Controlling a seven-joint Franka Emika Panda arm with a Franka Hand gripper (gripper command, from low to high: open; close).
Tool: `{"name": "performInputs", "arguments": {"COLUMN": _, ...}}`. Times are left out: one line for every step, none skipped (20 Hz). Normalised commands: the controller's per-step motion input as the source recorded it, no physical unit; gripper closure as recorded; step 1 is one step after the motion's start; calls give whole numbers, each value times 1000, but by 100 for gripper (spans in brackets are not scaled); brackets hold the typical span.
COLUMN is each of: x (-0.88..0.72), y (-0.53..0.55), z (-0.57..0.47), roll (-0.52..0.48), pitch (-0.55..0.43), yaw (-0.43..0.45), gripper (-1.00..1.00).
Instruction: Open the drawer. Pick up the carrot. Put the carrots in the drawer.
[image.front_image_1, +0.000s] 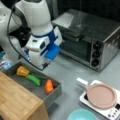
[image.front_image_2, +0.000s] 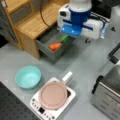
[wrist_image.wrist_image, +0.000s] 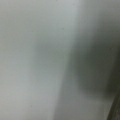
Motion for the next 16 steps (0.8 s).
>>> {"name": "performInputs", "arguments": {"x": 77, "y": 231, "z": -119, "roll": 150, "pitch": -26, "yaw": -352, "gripper": -100}}
{"name": "performInputs", "arguments": {"x": 66, "y": 227, "z": -105, "roll": 136, "pitch": -23, "yaw": -320, "gripper": -100}}
{"name": "performInputs", "arguments": {"x": 51, "y": 220, "z": -94, "roll": 123, "pitch": -27, "yaw": -283, "gripper": -100}}
{"name": "performInputs", "arguments": {"x": 39, "y": 210, "z": -86, "roll": 103, "pitch": -33, "yaw": -247, "gripper": -100}}
{"name": "performInputs", "arguments": {"x": 30, "y": 193, "z": -77, "roll": 91, "pitch": -37, "yaw": -216, "gripper": -100}}
{"name": "performInputs", "arguments": {"x": 24, "y": 186, "z": -74, "roll": 79, "pitch": -43, "yaw": -203, "gripper": -100}}
{"name": "performInputs", "arguments": {"x": 22, "y": 185, "z": -74, "roll": 71, "pitch": -44, "yaw": -206, "gripper": -100}}
{"name": "performInputs", "arguments": {"x": 18, "y": 188, "z": -75, "roll": 67, "pitch": -48, "yaw": -212, "gripper": -100}}
{"name": "performInputs", "arguments": {"x": 15, "y": 185, "z": -73, "roll": 67, "pitch": -50, "yaw": -206, "gripper": -100}}
{"name": "performInputs", "arguments": {"x": 7, "y": 183, "z": -71, "roll": 58, "pitch": -43, "yaw": -202, "gripper": -100}}
{"name": "performInputs", "arguments": {"x": -2, "y": 185, "z": -69, "roll": 55, "pitch": -47, "yaw": -201, "gripper": -100}}
{"name": "performInputs", "arguments": {"x": -7, "y": 179, "z": -66, "roll": 54, "pitch": -50, "yaw": -191, "gripper": -100}}
{"name": "performInputs", "arguments": {"x": -21, "y": 175, "z": -71, "roll": 46, "pitch": -57, "yaw": -192, "gripper": -100}}
{"name": "performInputs", "arguments": {"x": -47, "y": 169, "z": -86, "roll": 43, "pitch": -68, "yaw": -186, "gripper": -100}}
{"name": "performInputs", "arguments": {"x": -83, "y": 160, "z": -110, "roll": 42, "pitch": -81, "yaw": -181, "gripper": -100}}
{"name": "performInputs", "arguments": {"x": -129, "y": 152, "z": -139, "roll": 36, "pitch": -96, "yaw": -161, "gripper": -100}}
